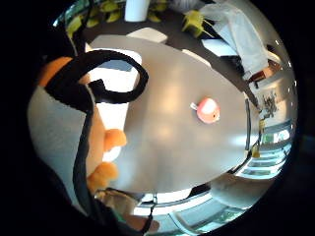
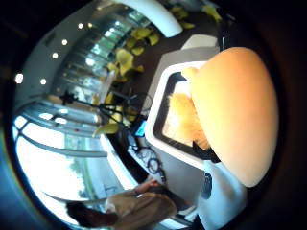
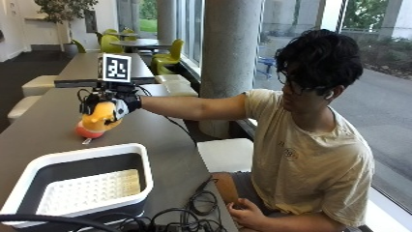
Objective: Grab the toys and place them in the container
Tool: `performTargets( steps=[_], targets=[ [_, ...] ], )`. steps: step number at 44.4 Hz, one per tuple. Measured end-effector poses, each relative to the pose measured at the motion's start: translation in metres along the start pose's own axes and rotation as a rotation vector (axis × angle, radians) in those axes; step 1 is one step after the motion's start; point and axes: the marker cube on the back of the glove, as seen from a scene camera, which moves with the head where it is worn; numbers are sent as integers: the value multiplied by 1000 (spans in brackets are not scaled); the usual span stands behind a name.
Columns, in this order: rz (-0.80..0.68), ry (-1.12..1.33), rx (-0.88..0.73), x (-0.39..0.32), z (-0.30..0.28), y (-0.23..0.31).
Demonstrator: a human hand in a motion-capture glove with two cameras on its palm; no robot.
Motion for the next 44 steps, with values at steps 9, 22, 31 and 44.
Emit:
performTargets(
  steps=[9,22,31,44],
  targets=[
    [-56,59,-53,-61,38,-39],
    [24,86,-130,-60,65,-39],
    [-49,146,-111,-57,50,-15],
    [37,126,-129,-2,52,57]
  ],
)
